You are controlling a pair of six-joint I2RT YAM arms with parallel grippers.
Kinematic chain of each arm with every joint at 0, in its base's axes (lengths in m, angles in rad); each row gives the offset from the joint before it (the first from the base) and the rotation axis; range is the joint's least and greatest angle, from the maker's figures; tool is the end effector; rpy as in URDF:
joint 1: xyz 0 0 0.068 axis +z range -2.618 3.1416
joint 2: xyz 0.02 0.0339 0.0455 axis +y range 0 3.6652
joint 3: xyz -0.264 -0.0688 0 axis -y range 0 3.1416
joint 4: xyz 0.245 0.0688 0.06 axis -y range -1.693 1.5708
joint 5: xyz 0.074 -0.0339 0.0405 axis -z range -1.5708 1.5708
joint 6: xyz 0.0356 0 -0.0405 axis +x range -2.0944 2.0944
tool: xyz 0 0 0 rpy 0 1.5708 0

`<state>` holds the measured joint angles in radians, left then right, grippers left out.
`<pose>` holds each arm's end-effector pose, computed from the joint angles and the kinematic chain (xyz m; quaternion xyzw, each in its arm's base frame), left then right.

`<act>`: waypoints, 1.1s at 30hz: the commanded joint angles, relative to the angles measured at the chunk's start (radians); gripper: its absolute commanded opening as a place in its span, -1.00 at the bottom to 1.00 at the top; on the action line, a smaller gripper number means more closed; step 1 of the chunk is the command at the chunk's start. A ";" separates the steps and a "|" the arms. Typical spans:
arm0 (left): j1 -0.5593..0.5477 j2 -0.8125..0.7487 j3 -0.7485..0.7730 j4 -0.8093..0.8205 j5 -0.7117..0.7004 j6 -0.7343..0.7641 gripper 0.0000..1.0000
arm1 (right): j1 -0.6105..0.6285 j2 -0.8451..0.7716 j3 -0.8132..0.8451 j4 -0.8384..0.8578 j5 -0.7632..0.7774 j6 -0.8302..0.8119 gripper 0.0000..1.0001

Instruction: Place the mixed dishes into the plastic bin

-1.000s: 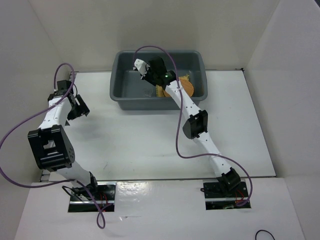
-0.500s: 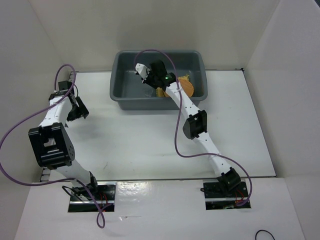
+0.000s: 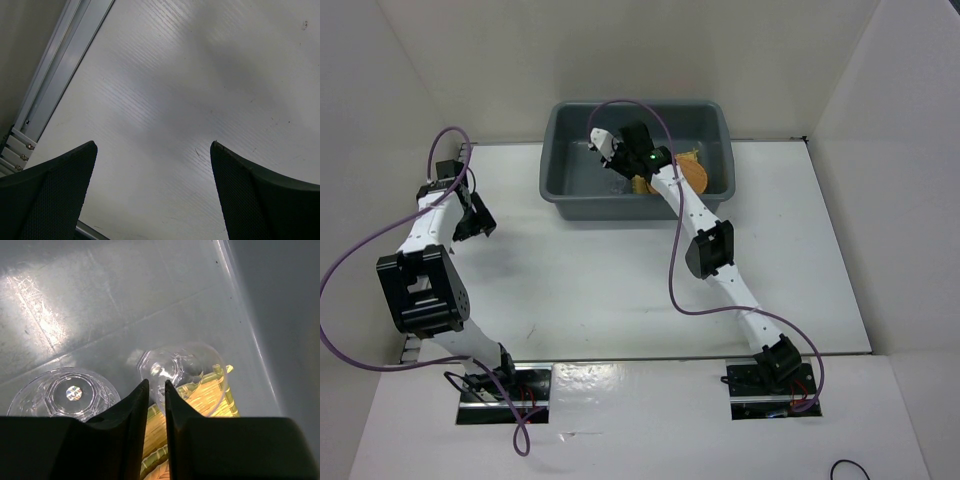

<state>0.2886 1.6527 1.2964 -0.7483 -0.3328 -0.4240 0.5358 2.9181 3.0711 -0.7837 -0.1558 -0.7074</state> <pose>0.3231 0.1081 0.2512 -0.3705 0.8859 0.1454 0.2382 0.5119 0.3103 0.2043 -0.5463 0.7021 0.0304 0.4558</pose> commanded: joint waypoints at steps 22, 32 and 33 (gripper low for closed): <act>0.012 -0.064 0.315 0.009 0.302 -0.007 1.00 | -0.170 -0.502 0.063 -0.305 -0.113 0.572 0.62; 0.021 -0.120 0.236 0.211 0.868 -0.123 1.00 | -0.505 -0.859 -0.389 -0.391 0.021 0.573 0.97; 0.021 -0.143 0.236 0.186 0.868 -0.136 1.00 | -0.514 -0.902 -0.543 -0.391 0.036 0.562 0.97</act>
<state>0.3050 1.5951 1.5284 -0.6022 0.3866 -0.5083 0.0406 2.1181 2.7331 -1.0855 -0.1574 -0.1486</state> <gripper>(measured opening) 1.001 0.985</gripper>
